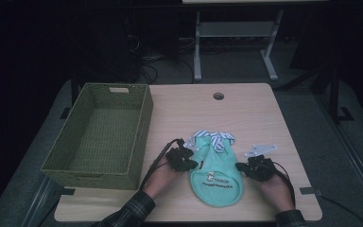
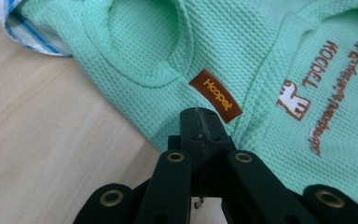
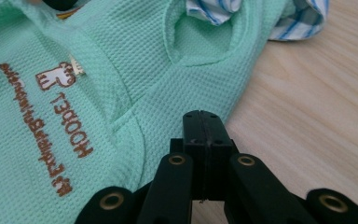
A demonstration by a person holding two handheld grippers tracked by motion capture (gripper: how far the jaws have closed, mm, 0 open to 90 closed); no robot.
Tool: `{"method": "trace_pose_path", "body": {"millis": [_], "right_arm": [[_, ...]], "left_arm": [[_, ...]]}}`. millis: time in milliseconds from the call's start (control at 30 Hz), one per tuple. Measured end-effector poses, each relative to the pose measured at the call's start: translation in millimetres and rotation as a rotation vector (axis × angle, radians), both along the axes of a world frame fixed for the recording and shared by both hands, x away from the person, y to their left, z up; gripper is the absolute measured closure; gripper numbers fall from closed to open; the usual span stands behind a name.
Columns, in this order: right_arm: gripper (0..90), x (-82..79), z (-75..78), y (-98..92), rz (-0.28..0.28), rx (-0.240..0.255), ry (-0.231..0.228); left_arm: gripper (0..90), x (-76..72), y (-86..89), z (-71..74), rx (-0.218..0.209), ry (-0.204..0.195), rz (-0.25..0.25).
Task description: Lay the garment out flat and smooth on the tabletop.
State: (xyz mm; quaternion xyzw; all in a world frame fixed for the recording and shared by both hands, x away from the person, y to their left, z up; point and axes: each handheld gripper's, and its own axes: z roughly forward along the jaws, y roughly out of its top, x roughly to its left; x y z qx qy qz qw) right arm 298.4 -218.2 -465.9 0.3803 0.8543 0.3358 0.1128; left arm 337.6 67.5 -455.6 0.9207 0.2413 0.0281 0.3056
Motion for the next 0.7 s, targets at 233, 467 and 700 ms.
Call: {"method": "trace_pose_path", "body": {"millis": [233,467,700], "right_arm": [[84.6,20.7,11.9,-4.0,-0.027,0.085,-0.013],[81.0,56.3,13.3,0.4,-0.053,0.102,-0.001],[76.3,81.8,4.2,9.8,-0.076,0.125,0.047]], "left_arm": [[89.8,-0.1,-1.7,-0.2,0.004,-0.010,-0.005],[89.8,-0.4,-1.4,-0.6,-0.001,-0.011,-0.004],[89.8,0.2,-0.6,-1.1,-0.011,-0.006,-0.003]]}}
